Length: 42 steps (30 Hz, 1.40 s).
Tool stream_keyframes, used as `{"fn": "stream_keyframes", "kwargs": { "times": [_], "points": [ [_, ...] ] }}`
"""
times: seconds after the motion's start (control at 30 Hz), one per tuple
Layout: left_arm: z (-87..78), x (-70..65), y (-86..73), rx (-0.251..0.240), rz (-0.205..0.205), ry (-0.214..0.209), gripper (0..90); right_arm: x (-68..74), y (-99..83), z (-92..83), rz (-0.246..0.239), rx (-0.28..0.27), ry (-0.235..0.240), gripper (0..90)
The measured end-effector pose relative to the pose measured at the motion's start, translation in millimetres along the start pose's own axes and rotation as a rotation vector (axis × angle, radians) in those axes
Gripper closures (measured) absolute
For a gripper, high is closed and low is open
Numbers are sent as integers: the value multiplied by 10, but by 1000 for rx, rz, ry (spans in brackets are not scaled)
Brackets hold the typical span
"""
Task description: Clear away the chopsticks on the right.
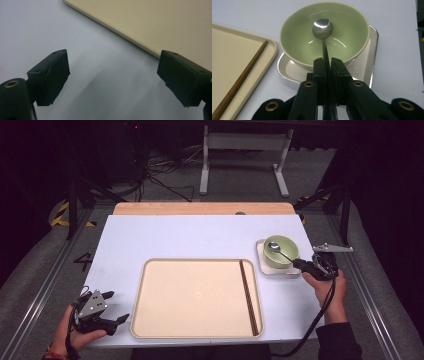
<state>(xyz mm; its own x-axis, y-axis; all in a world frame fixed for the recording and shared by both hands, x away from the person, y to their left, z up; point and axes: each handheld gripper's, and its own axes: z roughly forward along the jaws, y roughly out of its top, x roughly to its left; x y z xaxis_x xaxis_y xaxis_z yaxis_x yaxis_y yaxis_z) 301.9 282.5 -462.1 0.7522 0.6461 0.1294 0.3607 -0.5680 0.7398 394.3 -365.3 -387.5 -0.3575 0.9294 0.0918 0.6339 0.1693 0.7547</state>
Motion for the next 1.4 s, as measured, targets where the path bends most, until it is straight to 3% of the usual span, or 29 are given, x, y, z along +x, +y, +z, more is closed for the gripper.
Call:
{"fn": "stream_keyframes", "kwargs": {
  "times": [0.03,0.13,0.27,0.43,0.57,0.73,0.9,1.2,1.4],
  "points": [
    [1,-1,5,-2,0,1,117,-2,-2,-8,2,-10,-1,900],
    [0,-9,19,-4,3,1,117,-1,2,-53,-9,-46,1,900],
    [5,-14,17,3,5,3,116,11,-4,-37,-21,-43,-6,900],
    [-14,-15,13,-1,3,7,115,-10,-14,-37,-8,-49,7,898],
    [-8,-13,10,1,4,6,114,-40,-28,-1,15,-36,32,833],
    [-8,-11,10,3,7,6,114,-80,-56,45,40,-14,43,892],
    [-12,-12,5,3,4,9,114,-124,-68,31,65,-38,60,896],
    [-5,-5,5,2,4,5,114,-95,-55,28,43,-47,47,898],
    [-8,-14,-2,3,4,1,114,-65,-39,-27,38,-82,31,898]
  ]
}}
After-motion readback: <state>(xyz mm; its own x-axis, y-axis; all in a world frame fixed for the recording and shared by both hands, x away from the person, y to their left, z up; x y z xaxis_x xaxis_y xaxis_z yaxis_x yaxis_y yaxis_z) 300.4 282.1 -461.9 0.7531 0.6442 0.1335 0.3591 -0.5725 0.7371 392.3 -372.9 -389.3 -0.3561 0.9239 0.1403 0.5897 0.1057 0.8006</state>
